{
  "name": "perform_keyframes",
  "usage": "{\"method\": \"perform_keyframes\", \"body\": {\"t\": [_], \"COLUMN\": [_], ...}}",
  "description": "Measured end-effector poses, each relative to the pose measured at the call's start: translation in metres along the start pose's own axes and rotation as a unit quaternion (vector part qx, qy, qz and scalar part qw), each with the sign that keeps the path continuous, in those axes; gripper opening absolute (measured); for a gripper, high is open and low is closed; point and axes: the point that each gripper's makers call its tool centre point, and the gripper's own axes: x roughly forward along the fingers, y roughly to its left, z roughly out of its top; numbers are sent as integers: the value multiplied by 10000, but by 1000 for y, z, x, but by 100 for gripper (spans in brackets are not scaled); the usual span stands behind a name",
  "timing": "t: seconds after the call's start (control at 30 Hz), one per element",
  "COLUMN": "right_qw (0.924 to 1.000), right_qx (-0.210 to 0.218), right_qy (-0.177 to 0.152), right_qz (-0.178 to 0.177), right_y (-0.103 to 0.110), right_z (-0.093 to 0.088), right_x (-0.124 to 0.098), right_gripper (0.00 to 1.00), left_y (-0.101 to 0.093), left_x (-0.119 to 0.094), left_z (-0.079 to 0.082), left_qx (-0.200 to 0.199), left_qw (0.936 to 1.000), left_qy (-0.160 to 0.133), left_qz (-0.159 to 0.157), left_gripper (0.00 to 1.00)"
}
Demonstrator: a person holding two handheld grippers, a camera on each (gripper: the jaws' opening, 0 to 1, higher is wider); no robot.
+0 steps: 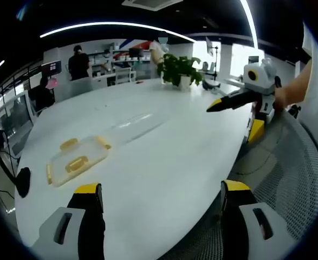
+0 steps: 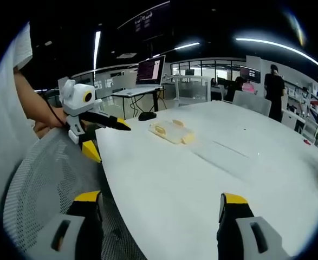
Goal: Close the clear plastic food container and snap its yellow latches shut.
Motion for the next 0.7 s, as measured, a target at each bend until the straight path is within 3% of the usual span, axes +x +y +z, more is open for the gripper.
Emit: {"method": "perform_keyframes", "body": {"t": [0.7], "right_qw": [9998], "right_qx": [-149], "right_qy": [100], "right_qz": [24], "right_y": [3], "right_z": [-2], "right_x": [2], "right_gripper": [88], "left_y": [0], "left_x": [0], "left_z": [-2], "left_qx": [4], "left_qw": [10000], "left_qy": [24], "left_qz": [-15], "left_gripper": [87]}}
